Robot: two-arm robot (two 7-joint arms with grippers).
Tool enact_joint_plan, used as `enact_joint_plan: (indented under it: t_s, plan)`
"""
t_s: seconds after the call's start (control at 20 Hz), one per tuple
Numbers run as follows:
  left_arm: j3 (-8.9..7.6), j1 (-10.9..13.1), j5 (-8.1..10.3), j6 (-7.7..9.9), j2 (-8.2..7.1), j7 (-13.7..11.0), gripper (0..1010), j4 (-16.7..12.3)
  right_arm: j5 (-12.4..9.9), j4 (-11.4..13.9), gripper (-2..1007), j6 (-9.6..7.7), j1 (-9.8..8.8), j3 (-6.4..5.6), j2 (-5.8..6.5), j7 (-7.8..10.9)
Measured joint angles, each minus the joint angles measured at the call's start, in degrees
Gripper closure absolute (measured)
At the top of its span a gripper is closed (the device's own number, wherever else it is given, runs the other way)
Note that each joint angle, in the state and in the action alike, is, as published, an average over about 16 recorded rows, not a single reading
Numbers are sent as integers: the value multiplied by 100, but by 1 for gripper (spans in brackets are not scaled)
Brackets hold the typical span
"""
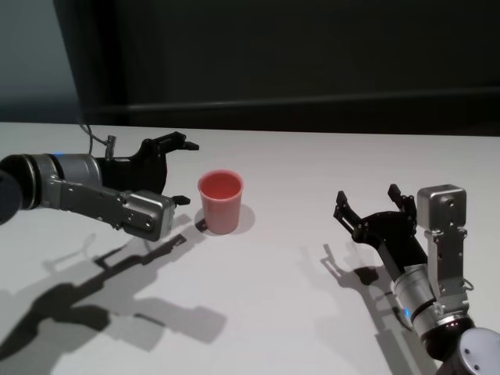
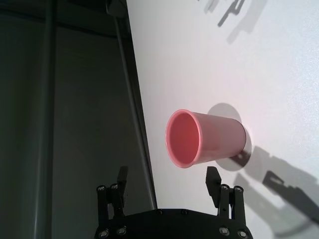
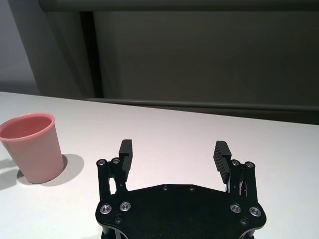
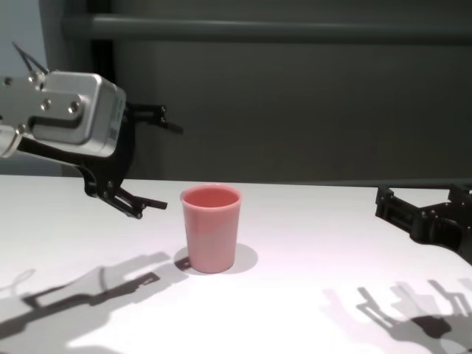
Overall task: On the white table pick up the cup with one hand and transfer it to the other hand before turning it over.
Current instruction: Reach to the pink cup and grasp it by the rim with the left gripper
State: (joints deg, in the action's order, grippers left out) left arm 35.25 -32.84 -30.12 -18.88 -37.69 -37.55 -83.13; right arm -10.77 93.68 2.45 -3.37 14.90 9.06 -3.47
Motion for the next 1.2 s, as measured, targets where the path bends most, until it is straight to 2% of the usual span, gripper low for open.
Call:
enact_joint_plan:
  t_s: [0.25, 0.55, 0.75, 1.2]
  plan:
    - [323, -313, -376, -185, 50, -121, 9, 181, 0, 0, 3, 0, 0, 0, 0, 0]
    - [675, -650, -702, -392, 138, -324, 9, 385, 0, 0, 3, 0, 0, 0, 0, 0]
    - [885, -844, -816, -510, 205, -521, 9, 515, 0, 0, 3, 0, 0, 0, 0, 0]
    - [1301, -1253, -941, -748, 382, -957, 10, 843, 0, 0, 3, 0, 0, 0, 0, 0]
